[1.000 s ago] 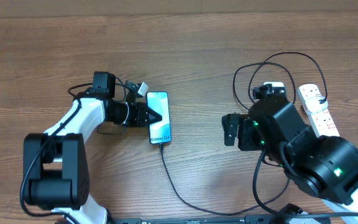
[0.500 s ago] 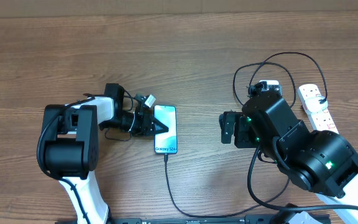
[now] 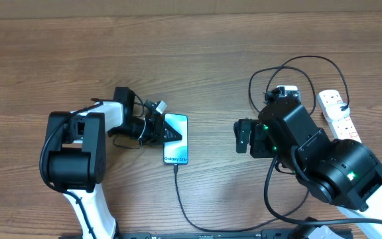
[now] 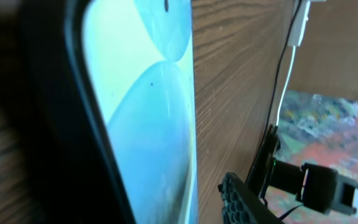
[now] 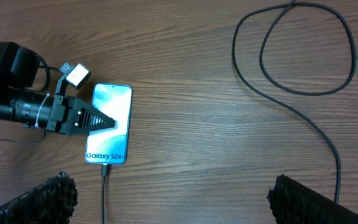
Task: Plug charger to phone and switch on socket
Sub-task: 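Lay the phone flat on the table with the left gripper, then open the left gripper and lift both arms away from the phone, then press the orange switch on the power strip with the right gripper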
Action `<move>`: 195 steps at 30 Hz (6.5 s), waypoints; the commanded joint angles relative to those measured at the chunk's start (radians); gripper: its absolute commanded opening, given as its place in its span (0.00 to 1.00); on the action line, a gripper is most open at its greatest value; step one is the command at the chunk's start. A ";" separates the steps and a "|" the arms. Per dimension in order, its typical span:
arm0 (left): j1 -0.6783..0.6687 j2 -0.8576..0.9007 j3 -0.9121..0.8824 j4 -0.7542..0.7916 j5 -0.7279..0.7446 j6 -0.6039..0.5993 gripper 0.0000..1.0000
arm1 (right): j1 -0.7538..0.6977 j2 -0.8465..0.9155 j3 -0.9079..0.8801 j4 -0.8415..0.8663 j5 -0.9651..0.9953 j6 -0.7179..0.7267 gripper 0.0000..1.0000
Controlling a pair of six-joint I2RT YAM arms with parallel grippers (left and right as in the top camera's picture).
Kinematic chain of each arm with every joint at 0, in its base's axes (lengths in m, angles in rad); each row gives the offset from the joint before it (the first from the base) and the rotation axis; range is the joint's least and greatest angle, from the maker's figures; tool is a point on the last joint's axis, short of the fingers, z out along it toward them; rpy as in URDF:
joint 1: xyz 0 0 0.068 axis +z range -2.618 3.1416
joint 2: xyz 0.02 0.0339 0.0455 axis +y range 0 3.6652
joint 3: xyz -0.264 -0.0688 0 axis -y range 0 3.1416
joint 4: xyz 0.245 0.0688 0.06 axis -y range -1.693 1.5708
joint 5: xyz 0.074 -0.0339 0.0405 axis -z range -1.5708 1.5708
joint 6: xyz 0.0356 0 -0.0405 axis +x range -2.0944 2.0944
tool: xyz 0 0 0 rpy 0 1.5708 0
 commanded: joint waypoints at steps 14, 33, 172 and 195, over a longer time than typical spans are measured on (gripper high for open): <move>0.002 0.031 -0.008 0.011 -0.469 -0.187 0.45 | -0.004 0.016 0.003 -0.010 0.016 0.007 1.00; -0.150 0.031 -0.008 -0.018 -0.795 -0.051 0.52 | -0.004 0.028 0.003 -0.009 0.016 0.007 1.00; -0.161 -1.434 0.237 -0.514 -1.538 -0.591 0.99 | -1.261 0.535 0.064 0.076 -0.133 0.195 0.04; -0.161 -1.435 0.237 -0.519 -1.538 -0.591 1.00 | -1.223 0.994 0.445 -0.105 -0.269 0.020 0.04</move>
